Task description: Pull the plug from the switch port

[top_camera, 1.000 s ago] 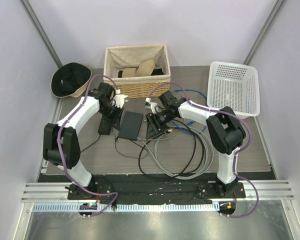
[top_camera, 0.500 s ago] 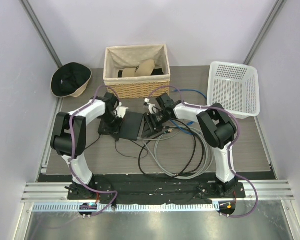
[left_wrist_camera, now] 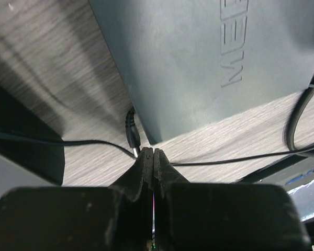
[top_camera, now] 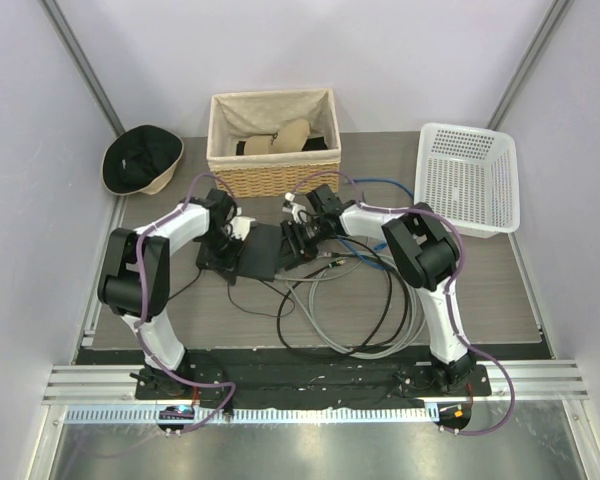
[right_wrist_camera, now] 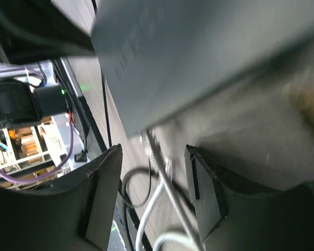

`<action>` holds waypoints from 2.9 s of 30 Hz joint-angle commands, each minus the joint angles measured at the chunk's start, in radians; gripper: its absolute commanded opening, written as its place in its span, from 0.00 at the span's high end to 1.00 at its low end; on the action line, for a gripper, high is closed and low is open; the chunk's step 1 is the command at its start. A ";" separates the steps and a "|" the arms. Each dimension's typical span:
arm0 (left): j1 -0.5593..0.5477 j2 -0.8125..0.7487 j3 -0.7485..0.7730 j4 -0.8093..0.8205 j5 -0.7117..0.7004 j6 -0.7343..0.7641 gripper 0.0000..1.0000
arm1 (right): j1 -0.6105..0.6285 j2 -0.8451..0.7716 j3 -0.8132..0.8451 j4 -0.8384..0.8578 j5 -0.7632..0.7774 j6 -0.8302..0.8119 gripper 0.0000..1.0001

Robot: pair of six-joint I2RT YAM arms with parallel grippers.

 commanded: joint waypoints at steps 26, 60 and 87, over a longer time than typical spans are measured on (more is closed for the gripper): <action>0.001 0.094 0.132 0.009 0.001 -0.035 1.00 | -0.007 0.071 0.049 0.060 -0.061 -0.016 0.40; 0.001 0.206 0.157 0.076 -0.083 -0.059 1.00 | -0.007 0.124 0.021 0.129 -0.048 0.072 0.44; 0.003 0.204 0.104 0.095 -0.092 -0.061 1.00 | 0.025 0.200 0.058 0.137 0.031 0.099 0.50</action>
